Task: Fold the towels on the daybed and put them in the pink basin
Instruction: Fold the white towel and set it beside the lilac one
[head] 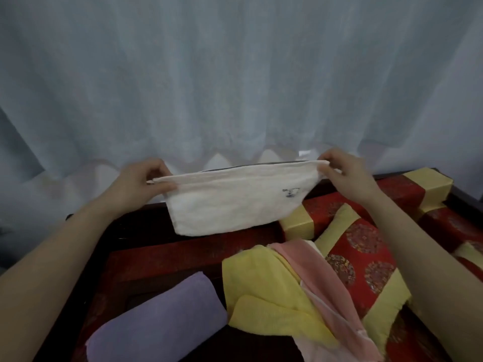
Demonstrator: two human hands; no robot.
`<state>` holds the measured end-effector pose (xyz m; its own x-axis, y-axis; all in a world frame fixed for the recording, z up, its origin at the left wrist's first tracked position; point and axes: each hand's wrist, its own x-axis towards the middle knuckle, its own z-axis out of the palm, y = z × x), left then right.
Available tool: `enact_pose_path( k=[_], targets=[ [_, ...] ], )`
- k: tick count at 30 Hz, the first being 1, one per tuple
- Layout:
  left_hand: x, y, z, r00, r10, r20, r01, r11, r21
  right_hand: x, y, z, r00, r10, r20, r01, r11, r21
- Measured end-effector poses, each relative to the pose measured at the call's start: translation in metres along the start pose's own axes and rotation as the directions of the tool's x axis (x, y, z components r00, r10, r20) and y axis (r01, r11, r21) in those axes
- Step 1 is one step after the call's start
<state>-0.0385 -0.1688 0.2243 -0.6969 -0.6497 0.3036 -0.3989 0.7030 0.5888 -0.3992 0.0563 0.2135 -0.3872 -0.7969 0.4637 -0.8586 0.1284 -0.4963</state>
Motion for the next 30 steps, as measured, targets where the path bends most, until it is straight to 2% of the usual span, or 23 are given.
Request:
enact_pose_path(
  k=[3, 5, 8, 10, 13, 16, 18, 21, 23, 27, 30],
  targets=[
    [0.015, -0.008, 0.005, 0.991, -0.046, -0.124, 0.062, 0.990, 0.123, 0.016, 0.003, 0.018, 0.999, -0.040, 0.034, 0.043, 0.995, -0.089],
    [0.023, -0.006, 0.003, 0.980, -0.046, -0.193, 0.072, 0.988, 0.134, 0.027, 0.000, 0.025, 1.000, -0.022, -0.003, 0.022, 0.997, -0.074],
    [0.029, -0.002, -0.011, 0.981, -0.010, -0.192, 0.043, 0.985, 0.169, 0.042, -0.005, 0.026, 0.992, 0.118, -0.054, -0.118, 0.993, 0.011],
    [0.030, 0.002, -0.020, 0.986, -0.017, -0.166, 0.046, 0.985, 0.167, 0.048, -0.006, 0.025, 0.983, 0.145, -0.108, -0.139, 0.988, 0.068],
    [0.013, 0.008, -0.023, 0.996, -0.051, -0.078, 0.060, 0.991, 0.118, 0.035, -0.011, 0.018, 0.979, 0.164, -0.123, -0.146, 0.979, 0.143],
    [-0.036, 0.006, -0.012, 0.994, -0.043, 0.099, 0.045, 0.999, -0.016, -0.017, -0.010, 0.009, 0.981, 0.180, 0.071, -0.194, 0.887, 0.419],
    [-0.078, 0.000, 0.002, 0.966, -0.086, 0.245, 0.122, 0.983, -0.135, -0.065, -0.002, 0.009, 0.962, 0.149, 0.229, -0.254, 0.795, 0.550],
    [-0.145, -0.013, 0.040, 0.891, -0.129, 0.436, 0.216, 0.964, -0.157, -0.141, 0.014, 0.024, 0.898, 0.162, 0.409, -0.395, 0.706, 0.588],
    [-0.187, -0.026, 0.077, 0.849, -0.173, 0.499, 0.268, 0.955, -0.126, -0.188, 0.025, 0.041, 0.849, 0.201, 0.489, -0.488, 0.654, 0.578],
    [-0.243, -0.046, 0.140, 0.769, -0.300, 0.565, 0.410, 0.909, -0.075, -0.264, 0.050, 0.080, 0.722, 0.360, 0.590, -0.683, 0.502, 0.530],
    [-0.257, -0.066, 0.168, 0.736, -0.379, 0.560, 0.527, 0.841, -0.123, -0.291, 0.057, 0.110, 0.606, 0.502, 0.617, -0.795, 0.382, 0.471]
  ],
)
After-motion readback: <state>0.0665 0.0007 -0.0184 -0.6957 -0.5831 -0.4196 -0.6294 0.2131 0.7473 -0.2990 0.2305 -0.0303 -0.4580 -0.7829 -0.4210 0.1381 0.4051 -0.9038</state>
